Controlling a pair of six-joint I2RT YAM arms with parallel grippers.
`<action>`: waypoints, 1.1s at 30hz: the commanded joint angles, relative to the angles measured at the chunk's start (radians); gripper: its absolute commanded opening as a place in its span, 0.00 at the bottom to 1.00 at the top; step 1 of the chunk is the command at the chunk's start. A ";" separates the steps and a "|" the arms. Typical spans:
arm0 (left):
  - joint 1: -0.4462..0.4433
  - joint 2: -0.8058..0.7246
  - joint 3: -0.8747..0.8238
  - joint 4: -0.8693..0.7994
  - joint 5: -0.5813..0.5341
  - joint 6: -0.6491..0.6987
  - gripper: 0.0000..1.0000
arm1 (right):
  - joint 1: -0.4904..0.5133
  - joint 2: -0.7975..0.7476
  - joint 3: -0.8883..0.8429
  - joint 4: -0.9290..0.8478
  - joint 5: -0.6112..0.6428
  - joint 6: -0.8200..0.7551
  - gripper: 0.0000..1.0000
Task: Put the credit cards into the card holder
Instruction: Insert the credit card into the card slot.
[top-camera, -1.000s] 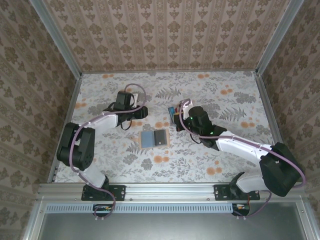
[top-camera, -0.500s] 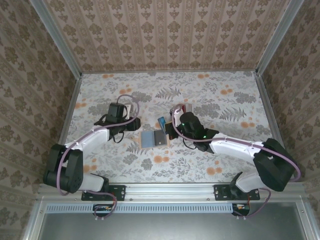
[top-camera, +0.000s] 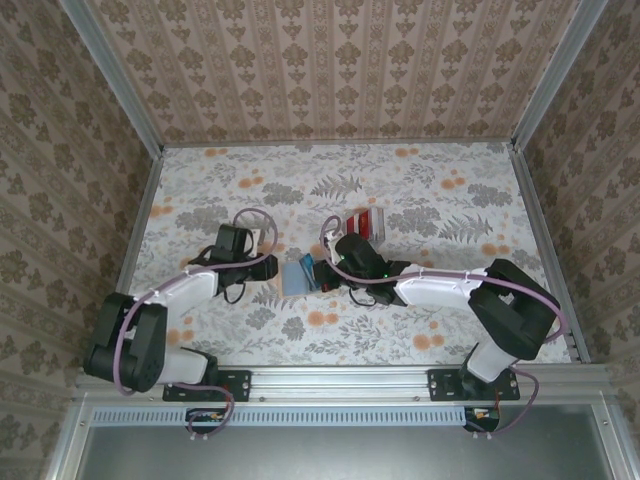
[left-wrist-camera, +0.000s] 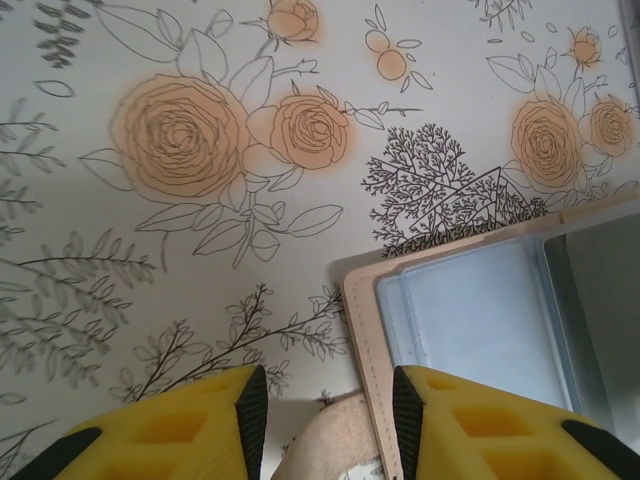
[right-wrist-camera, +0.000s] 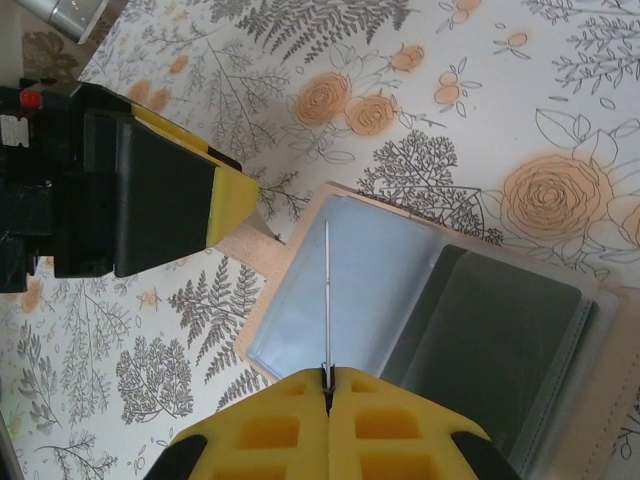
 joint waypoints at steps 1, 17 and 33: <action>0.007 0.053 0.025 0.032 0.058 0.010 0.39 | -0.008 0.004 0.032 -0.020 0.018 0.028 0.07; -0.004 0.136 0.067 0.027 0.128 -0.009 0.36 | -0.122 0.118 0.016 0.068 -0.186 0.211 0.09; -0.021 0.217 0.117 -0.035 0.125 -0.006 0.17 | -0.163 0.197 0.009 0.136 -0.279 0.335 0.09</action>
